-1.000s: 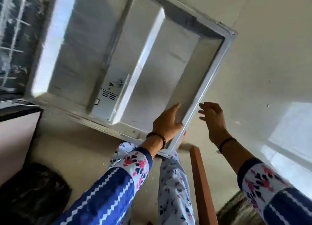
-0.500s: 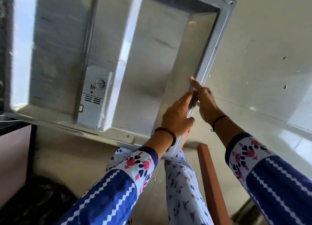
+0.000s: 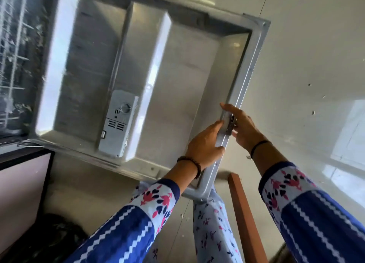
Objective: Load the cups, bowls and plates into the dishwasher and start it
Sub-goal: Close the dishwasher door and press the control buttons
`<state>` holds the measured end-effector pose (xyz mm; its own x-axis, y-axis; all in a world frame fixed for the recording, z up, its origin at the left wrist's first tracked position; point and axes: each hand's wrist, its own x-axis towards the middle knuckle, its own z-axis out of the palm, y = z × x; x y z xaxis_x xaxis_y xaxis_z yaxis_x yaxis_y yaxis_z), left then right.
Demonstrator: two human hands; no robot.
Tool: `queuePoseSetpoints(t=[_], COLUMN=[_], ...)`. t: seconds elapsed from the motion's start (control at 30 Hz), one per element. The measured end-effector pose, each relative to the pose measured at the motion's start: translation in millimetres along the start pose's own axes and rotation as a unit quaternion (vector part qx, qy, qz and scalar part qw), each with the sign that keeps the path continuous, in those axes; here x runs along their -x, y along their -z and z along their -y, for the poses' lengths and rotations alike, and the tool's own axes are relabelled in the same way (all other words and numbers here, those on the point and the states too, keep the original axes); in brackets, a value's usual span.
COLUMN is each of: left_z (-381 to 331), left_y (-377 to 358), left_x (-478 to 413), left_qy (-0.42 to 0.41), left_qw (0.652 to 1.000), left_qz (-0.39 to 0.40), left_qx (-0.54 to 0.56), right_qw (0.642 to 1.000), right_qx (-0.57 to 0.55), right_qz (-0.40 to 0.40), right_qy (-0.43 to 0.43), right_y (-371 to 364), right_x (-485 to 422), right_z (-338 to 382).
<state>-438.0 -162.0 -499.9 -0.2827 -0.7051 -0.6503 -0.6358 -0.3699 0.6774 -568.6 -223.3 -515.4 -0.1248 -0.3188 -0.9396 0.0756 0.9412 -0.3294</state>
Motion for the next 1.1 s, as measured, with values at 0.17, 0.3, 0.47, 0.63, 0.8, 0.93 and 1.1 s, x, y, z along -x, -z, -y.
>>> queuePoseSetpoints(t=[0.17, 0.3, 0.47, 0.63, 0.8, 0.93, 1.1], left_z=[-42.1, -79.5, -108.4, -129.2, -137.6, -140.2, -141.1], left_y=[36.8, 73.9, 122.3, 168.3, 208.3, 237.2, 261.4], left_x=[51.7, 100.0, 157.6, 217.9, 271.6, 306.9, 333.5], left_qy=[-0.028, -0.033, -0.017, 0.007, 0.028, 0.044, 0.069], left_qw=[0.998, 0.995, 0.993, 0.988, 0.969, 0.946, 0.916], left_qz=[-0.055, -0.094, -0.117, -0.155, -0.244, -0.32, -0.394], left_qx=[0.013, 0.013, -0.008, -0.02, -0.02, -0.002, 0.0], right_qw=[0.999, 0.999, 0.998, 0.997, 0.995, 0.987, 0.973], right_qx=[0.035, 0.028, -0.021, -0.017, 0.021, 0.08, 0.162], right_qz=[-0.012, -0.005, -0.021, -0.002, 0.049, 0.12, 0.151], right_qy=[0.016, 0.034, 0.048, 0.078, 0.082, 0.064, 0.067], right_y=[-0.3, -12.2, -41.2, -76.1, -107.3, -127.6, -162.1], right_x=[69.4, 138.5, 221.9, 294.0, 343.9, 383.5, 424.6], right_z=[25.3, 50.9, 90.2, 121.4, 148.5, 174.3, 207.4])
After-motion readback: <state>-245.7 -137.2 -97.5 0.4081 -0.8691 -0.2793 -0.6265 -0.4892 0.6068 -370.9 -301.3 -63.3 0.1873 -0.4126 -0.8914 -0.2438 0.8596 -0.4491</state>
